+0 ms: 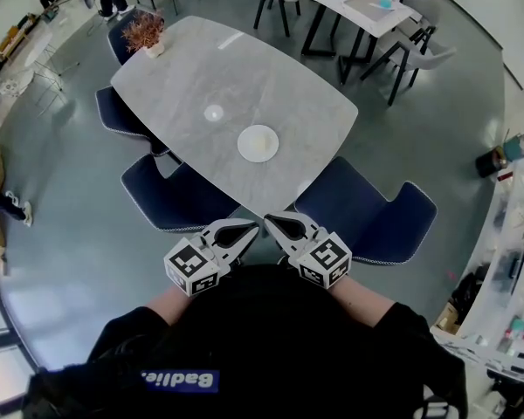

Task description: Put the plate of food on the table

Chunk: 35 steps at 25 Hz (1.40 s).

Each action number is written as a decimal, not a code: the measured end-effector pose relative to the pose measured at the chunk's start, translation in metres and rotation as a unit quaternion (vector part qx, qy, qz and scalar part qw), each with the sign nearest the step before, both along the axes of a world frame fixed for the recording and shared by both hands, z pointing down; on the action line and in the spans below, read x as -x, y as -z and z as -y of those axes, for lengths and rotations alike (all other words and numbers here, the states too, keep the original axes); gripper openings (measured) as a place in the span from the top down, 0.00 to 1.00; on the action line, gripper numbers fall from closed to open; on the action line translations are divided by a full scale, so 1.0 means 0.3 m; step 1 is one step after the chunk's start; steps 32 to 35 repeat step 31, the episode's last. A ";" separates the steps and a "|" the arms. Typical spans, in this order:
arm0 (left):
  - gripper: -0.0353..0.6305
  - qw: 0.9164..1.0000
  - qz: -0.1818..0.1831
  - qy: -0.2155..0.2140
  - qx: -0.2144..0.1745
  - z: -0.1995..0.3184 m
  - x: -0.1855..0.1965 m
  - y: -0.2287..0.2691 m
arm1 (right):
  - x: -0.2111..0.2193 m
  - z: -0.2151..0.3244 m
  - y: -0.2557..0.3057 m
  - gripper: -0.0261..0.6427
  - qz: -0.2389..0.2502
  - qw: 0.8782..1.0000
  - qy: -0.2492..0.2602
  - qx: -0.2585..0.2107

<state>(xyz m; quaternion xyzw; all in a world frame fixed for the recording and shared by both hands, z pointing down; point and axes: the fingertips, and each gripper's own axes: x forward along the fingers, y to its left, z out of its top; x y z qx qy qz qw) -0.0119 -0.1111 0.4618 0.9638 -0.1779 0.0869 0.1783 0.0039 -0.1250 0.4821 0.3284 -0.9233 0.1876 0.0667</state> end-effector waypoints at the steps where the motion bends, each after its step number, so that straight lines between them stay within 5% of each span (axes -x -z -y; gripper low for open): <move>1: 0.94 1.000 0.001 -0.001 0.000 -0.002 -0.003 0.000 | -0.002 -0.002 -0.001 0.95 0.001 1.000 0.000 0.001; 35: 0.94 1.000 -0.002 -0.004 -0.013 -0.009 -0.043 0.025 | -0.044 -0.010 0.000 0.95 -0.013 1.000 -0.006 -0.004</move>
